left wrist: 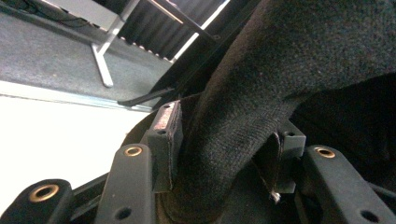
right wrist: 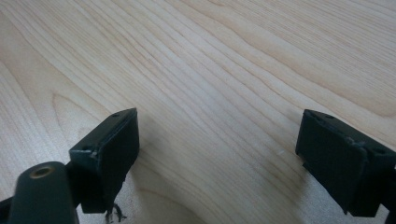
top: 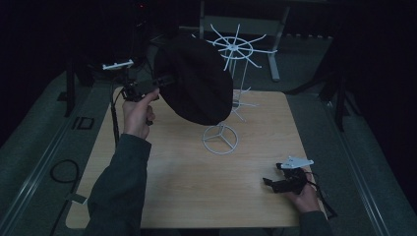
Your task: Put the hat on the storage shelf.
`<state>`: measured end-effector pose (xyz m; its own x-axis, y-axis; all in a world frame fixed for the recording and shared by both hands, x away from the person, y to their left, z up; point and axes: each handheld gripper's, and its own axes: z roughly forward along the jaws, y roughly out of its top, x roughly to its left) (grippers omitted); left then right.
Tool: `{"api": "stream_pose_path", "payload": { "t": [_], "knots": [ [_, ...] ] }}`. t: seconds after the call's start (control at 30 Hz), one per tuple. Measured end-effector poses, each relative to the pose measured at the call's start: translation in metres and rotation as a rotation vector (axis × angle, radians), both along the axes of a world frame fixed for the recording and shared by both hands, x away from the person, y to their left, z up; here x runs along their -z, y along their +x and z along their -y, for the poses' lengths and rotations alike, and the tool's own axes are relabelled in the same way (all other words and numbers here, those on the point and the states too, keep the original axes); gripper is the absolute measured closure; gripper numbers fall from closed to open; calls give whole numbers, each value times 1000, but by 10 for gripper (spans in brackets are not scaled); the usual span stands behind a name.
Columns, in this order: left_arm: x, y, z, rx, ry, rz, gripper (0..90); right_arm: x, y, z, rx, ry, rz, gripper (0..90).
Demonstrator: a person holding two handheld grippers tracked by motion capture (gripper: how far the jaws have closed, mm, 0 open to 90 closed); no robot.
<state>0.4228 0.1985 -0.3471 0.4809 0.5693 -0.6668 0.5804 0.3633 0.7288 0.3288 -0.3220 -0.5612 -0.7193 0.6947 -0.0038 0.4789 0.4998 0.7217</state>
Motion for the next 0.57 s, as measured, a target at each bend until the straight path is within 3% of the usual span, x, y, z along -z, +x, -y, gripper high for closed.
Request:
{"api": "stream_pose_path", "payload": {
  "t": [0.17, 0.33, 0.57],
  "knots": [
    [-5, -6, 0, -29, 70, 25, 542, 0, 0, 0, 1, 1, 0, 133],
    [-11, -16, -5, -92, 147, 49, 522, 0, 0, 0, 0, 0, 0, 133],
    [-16, -29, -16, -149, 191, 79, 504, 0, 0, 0, -1, 0, 1, 133]
  ]
}}
